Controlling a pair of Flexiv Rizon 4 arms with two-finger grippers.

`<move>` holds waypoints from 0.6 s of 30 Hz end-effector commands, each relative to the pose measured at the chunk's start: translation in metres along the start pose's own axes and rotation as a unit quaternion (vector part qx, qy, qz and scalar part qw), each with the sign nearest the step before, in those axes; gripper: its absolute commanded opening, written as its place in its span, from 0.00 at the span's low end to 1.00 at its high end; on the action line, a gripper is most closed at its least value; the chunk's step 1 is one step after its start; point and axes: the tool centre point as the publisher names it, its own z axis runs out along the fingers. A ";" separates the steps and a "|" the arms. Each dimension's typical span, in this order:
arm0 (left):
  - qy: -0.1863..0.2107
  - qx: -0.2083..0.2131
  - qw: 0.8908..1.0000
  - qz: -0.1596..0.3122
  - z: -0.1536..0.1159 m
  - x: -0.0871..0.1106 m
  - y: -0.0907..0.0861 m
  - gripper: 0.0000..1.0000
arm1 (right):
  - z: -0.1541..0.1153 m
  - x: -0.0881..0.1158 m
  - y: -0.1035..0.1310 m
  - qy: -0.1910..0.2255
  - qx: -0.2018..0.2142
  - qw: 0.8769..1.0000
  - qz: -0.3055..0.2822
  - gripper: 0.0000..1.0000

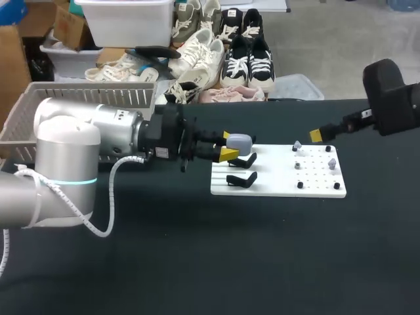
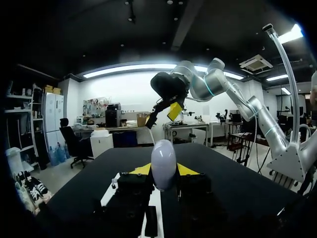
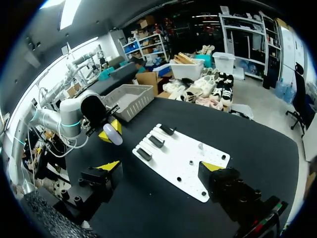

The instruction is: Pick up each earbud case from the left stands, insert the matching earbuds, close the lid, and place the case in the box.

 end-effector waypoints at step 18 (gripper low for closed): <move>0.007 -0.025 1.000 -0.001 -0.003 0.008 0.006 0.00 | 0.034 -0.001 0.071 0.047 -0.012 0.998 -0.043 1.00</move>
